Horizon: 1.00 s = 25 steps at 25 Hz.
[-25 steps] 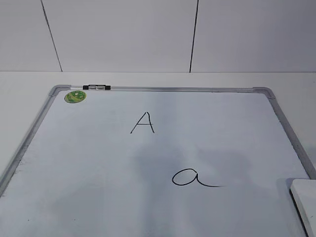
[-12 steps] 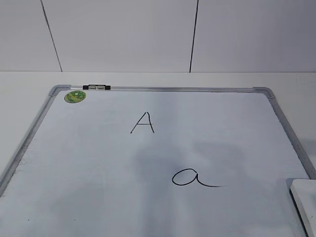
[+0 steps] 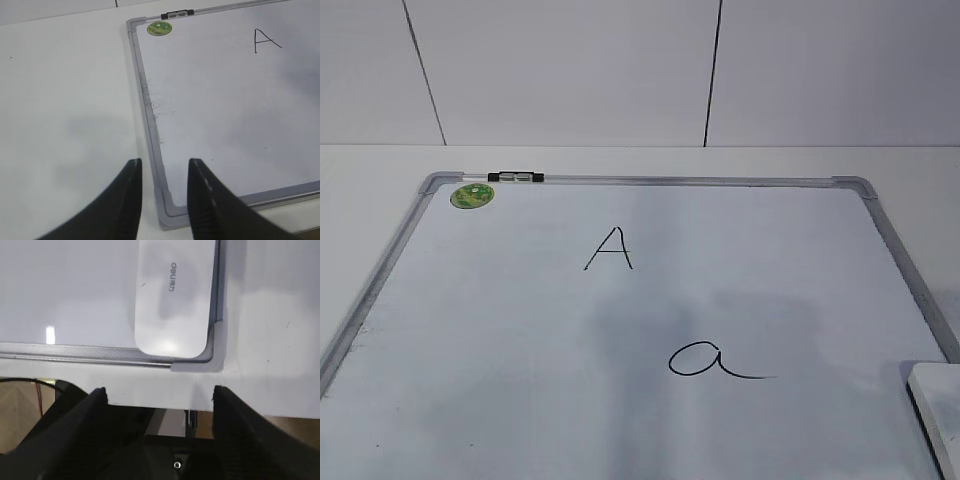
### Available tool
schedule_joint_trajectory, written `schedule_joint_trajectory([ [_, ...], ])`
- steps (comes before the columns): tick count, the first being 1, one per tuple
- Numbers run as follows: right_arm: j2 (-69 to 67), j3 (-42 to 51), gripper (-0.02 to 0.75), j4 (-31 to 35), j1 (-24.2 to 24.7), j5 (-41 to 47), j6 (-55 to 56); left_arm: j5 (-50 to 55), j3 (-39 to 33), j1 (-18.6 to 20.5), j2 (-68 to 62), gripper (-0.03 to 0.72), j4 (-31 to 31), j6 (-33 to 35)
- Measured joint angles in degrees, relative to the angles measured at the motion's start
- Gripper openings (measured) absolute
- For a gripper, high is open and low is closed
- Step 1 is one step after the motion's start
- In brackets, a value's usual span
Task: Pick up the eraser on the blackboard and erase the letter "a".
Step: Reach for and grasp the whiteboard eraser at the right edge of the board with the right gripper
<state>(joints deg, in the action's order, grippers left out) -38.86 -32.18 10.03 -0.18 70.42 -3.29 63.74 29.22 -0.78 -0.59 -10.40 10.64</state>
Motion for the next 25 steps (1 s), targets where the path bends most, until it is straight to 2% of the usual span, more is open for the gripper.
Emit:
schedule_joint_trajectory([
  [9, -8.99, -0.13, 0.559, 2.65, 0.00, -0.83, -2.11, 0.00, 0.00, 0.00, 0.00, 0.235, 0.00, 0.00],
  [25, -20.19, -5.15, 0.561, 3.69, 0.00, -3.32, -3.21, 0.00, 0.00, 0.00, 0.00, 0.235, 0.00, 0.00],
])
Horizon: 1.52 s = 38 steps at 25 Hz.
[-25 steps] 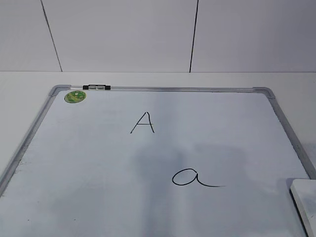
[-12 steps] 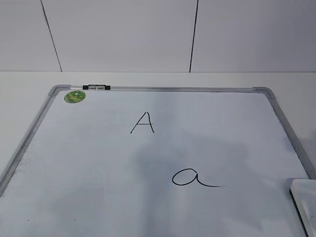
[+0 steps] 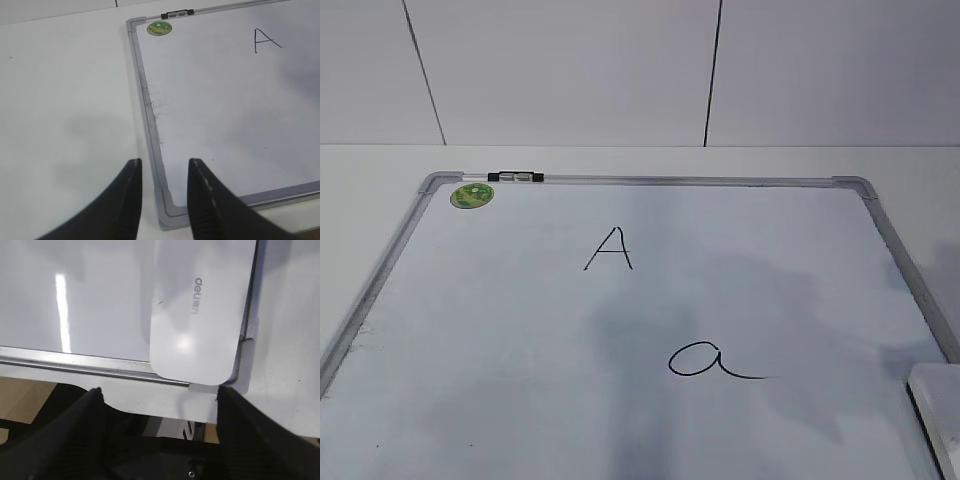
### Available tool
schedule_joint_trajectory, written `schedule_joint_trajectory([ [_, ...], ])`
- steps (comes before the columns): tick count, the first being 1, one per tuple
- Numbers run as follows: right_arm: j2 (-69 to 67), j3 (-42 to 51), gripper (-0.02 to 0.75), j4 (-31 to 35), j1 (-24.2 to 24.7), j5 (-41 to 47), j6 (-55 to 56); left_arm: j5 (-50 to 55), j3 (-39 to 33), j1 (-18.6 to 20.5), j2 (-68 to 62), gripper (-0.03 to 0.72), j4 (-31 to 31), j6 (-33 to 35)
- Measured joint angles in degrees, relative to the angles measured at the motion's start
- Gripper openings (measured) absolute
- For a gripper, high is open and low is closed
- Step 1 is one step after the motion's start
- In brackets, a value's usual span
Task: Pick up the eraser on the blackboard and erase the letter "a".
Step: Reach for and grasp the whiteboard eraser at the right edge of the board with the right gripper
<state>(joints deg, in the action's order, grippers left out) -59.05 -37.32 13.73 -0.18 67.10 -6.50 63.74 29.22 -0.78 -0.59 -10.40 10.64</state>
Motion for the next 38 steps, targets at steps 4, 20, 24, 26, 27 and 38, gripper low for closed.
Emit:
schedule_joint_trajectory([
  [4, -1.91, -0.03, 0.561, 0.00, 0.00, -0.32, -0.91, 0.00, 0.00, 0.00, 0.00, 0.235, 0.00, 0.00],
  [20, -9.44, -2.44, 0.561, -0.21, 0.00, -3.64, -3.00, 0.00, 0.00, 0.00, 0.00, 0.235, 0.00, 0.00],
  [24, -9.72, -2.69, 0.561, -0.21, 0.00, -2.30, -3.14, 0.00, 0.00, 0.00, 0.00, 0.235, 0.00, 0.00],
  [26, -9.72, -2.69, 0.561, -0.21, 0.00, -1.80, -3.18, 0.00, 0.00, 0.00, 0.00, 0.235, 0.00, 0.00],
  [27, -9.72, -2.73, 0.561, -0.09, 0.00, -1.80, -3.18, 0.00, 0.00, 0.00, 0.00, 0.235, 0.00, 0.00],
  [38, -9.72, -2.73, 0.561, -2.39, 0.00, -0.16, -1.79, 0.00, 0.00, 0.00, 0.00, 0.235, 0.00, 0.00],
])
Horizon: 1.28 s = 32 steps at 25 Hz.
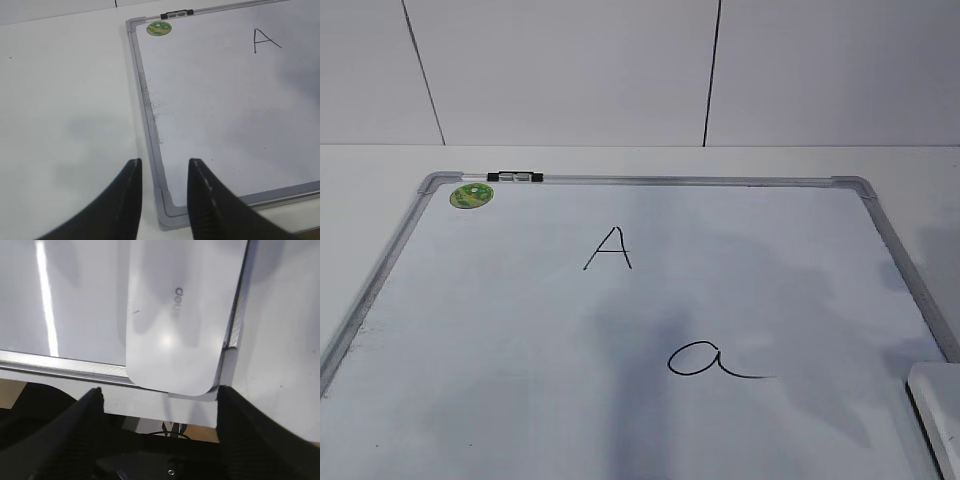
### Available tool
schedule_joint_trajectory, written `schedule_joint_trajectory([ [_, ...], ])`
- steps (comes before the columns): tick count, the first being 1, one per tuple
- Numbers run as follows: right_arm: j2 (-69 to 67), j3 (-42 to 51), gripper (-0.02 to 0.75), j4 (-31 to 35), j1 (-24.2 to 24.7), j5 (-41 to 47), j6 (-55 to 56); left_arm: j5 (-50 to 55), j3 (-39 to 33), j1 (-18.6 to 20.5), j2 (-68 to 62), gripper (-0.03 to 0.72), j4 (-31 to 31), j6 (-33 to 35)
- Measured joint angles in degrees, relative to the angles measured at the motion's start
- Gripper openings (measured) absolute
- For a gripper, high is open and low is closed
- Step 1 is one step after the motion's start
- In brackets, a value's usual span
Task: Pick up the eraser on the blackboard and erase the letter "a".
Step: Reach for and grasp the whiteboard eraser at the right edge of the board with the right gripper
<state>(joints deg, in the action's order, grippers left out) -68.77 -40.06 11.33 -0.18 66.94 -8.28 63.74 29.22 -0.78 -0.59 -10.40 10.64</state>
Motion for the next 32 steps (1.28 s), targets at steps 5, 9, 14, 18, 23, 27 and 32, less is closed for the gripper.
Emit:
schedule_joint_trajectory([
  [5, 0.00, 0.00, 0.560, -0.80, 0.00, 0.50, 2.05, 0.00, 0.00, 0.00, 0.00, 0.235, 0.00, 0.00],
  [9, 0.00, 0.00, 0.560, -0.80, 0.00, 1.08, 2.65, 0.00, 0.00, 0.00, 0.00, 0.235, 0.00, 0.00],
  [14, 2.58, 0.00, 0.560, -0.80, 0.00, 1.46, 3.92, 0.00, 0.00, 0.00, 0.00, 0.234, 0.00, 0.00],
  [18, 5.46, 0.00, 0.560, -1.80, 0.00, 2.39, 4.74, 0.00, 0.00, 0.00, 0.00, 0.235, 0.00, 0.00],
  [23, 6.92, 0.00, 0.560, -2.43, 0.00, 2.74, 5.02, 0.00, 0.00, 0.00, 0.00, 0.235, 0.00, 0.00],
  [27, 6.92, 0.00, 0.560, -2.56, 0.00, 2.51, 5.02, 0.00, 0.00, 0.00, 0.00, 0.235, 0.00, 0.00],
  [32, 5.59, 0.00, 0.560, -2.91, 0.00, 0.47, 5.10, 0.00, 0.00, 0.00, 0.00, 0.234, 0.00, 0.00],
])
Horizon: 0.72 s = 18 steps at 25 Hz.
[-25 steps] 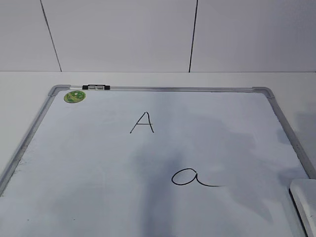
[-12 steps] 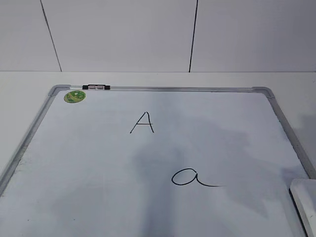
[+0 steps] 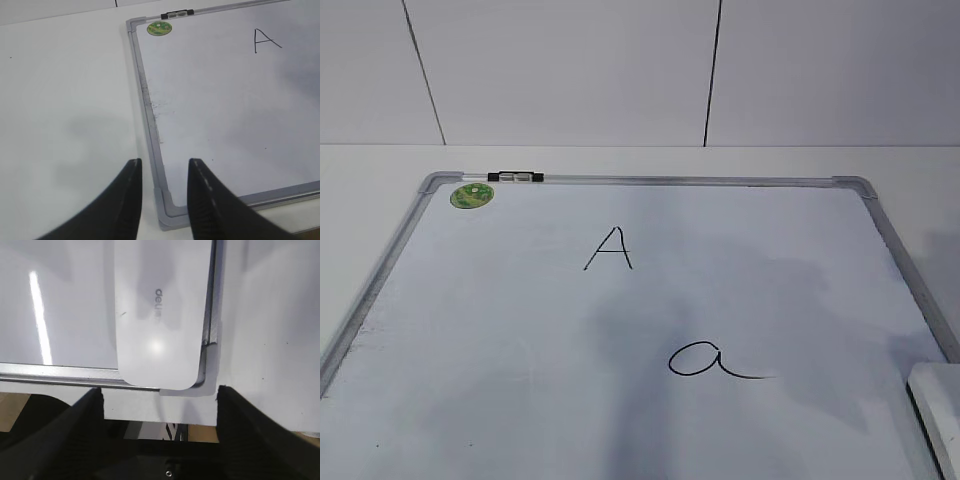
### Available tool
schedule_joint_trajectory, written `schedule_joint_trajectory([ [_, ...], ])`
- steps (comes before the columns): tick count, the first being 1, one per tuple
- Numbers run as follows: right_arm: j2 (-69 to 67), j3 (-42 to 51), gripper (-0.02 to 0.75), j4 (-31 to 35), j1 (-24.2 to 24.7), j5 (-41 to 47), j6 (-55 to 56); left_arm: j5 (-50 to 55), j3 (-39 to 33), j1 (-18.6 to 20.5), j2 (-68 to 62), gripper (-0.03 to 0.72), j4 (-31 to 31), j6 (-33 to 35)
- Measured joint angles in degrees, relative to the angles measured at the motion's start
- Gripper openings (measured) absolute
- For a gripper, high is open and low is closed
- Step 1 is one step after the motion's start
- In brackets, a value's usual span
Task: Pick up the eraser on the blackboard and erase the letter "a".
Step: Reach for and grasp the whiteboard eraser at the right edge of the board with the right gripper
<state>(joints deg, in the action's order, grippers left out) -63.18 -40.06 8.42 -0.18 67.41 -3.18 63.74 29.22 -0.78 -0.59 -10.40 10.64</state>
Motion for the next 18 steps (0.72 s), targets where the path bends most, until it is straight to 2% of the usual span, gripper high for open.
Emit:
schedule_joint_trajectory([
  [8, -3.85, 0.00, 0.559, -5.87, -7.77, -3.80, 5.22, 0.00, 0.00, 0.00, 0.00, 0.235, 0.00, 0.00],
  [14, -4.14, 0.00, 0.559, -4.93, -10.30, -6.13, 7.69, 0.00, 0.00, 0.00, 0.00, 0.235, 0.00, 0.00],
  [18, -4.24, 0.00, 0.559, -4.93, -10.30, -6.27, 8.88, 0.00, 0.00, 0.00, 0.00, 0.235, 0.00, 0.00],
])
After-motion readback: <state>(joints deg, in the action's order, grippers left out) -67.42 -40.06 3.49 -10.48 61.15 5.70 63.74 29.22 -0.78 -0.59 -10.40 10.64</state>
